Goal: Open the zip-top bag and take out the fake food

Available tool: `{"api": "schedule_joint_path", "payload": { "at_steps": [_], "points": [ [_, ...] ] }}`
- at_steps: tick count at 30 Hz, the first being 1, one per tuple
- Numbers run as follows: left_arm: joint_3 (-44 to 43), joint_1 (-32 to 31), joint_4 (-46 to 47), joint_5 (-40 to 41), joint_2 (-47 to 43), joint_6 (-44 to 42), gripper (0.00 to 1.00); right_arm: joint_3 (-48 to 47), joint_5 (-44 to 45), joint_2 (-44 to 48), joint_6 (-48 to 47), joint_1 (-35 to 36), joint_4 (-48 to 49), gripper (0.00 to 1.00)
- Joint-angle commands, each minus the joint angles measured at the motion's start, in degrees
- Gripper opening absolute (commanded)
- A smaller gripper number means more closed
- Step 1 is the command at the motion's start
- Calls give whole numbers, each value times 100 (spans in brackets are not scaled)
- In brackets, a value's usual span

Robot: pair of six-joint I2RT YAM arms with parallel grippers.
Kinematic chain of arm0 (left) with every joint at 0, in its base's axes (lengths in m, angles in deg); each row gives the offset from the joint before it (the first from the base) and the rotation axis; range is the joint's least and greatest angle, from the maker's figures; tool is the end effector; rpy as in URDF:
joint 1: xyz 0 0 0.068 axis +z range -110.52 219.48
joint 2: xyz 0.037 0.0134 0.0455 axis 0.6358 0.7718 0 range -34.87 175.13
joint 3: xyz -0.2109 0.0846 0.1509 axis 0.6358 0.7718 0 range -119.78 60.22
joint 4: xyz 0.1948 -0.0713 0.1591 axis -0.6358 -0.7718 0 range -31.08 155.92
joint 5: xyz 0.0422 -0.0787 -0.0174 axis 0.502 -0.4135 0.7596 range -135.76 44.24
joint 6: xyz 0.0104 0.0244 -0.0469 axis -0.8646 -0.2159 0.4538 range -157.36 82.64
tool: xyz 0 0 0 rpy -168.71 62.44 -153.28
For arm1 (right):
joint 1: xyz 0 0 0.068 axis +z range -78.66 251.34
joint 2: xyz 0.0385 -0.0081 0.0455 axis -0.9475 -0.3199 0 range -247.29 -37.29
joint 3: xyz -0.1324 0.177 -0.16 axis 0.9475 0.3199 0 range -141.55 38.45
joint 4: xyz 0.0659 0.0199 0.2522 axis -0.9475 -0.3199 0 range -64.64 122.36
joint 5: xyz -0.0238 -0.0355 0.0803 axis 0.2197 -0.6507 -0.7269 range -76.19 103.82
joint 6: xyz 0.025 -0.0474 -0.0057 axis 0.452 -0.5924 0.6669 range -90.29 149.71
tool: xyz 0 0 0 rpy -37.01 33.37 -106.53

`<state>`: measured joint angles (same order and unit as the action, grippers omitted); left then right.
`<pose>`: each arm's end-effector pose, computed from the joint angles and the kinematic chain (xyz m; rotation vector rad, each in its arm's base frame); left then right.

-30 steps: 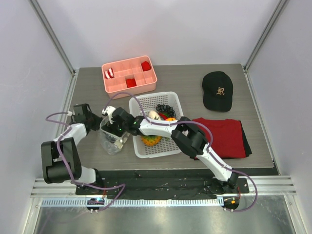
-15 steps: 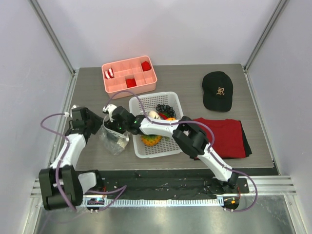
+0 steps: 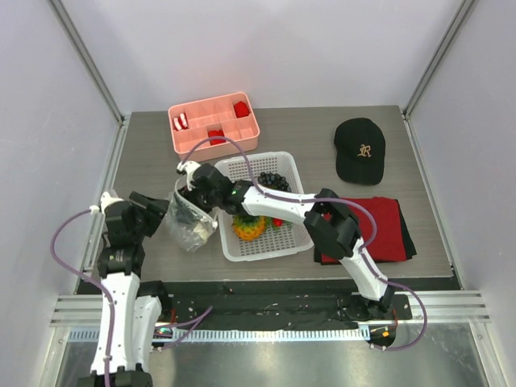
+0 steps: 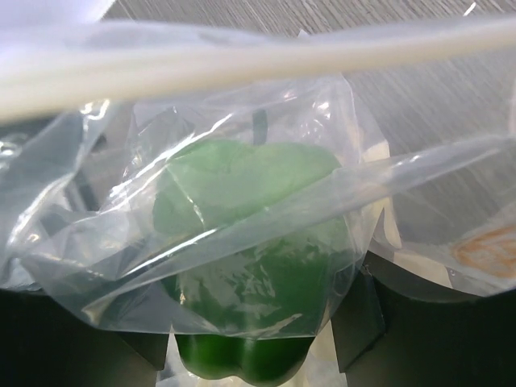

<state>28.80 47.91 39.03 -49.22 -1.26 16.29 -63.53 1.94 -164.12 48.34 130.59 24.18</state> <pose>0.1418 0.0188 0.2570 -1.0624 1.8384 -0.5392 0.2581 0.4481 0.2170 -0.9228 2.1185 0.9734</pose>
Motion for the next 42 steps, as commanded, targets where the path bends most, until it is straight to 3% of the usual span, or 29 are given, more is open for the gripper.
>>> {"api": "schedule_joint_path", "payload": {
  "at_steps": [1, 4, 6, 8, 10, 16, 19, 20, 22, 24, 32, 42],
  "points": [
    [487, 71, -45, -382, -810, 409, 60, 81, -806, 501, 675, -307, 247, 15],
    [785, 71, 61, -602, -1548, 725, 62, 125, -1245, 536, 1071, -457, 439, 16],
    [891, 80, 96, -708, -1960, 919, 71, 195, -1430, 571, 1325, -554, 572, 17],
    [1085, 71, 298, -831, -2068, 1024, 79, 195, -1694, 562, 1441, -580, 704, 19],
    [1199, 71, 552, -1102, -1902, 1104, 78, 186, -1870, 553, 1651, -589, 783, 21],
    [857, 80, 870, -1192, -928, 806, 67, 538, -2292, 694, 1943, -581, 1372, 24],
    [673, 71, 862, -1209, -680, 560, 45, 678, -2293, 791, 1907, -581, 1399, 28],
    [629, 80, 757, -1105, -558, 481, 29, 714, -2275, 869, 1864, -589, 1399, 29],
    [497, 80, 407, -938, -478, 305, 19, 767, -2257, 931, 1854, -615, 1399, 34],
    [409, 71, 151, -604, -425, 41, 0, 732, -2275, 975, 1802, -625, 1372, 37],
    [-75, 71, -895, 820, -679, -496, 0, 635, -2336, 1054, 1723, -695, 1240, 38],
    [4, 80, -827, 918, -689, -329, 0, 811, -2328, 1617, 1670, -976, 1258, 39]
  ]
}}
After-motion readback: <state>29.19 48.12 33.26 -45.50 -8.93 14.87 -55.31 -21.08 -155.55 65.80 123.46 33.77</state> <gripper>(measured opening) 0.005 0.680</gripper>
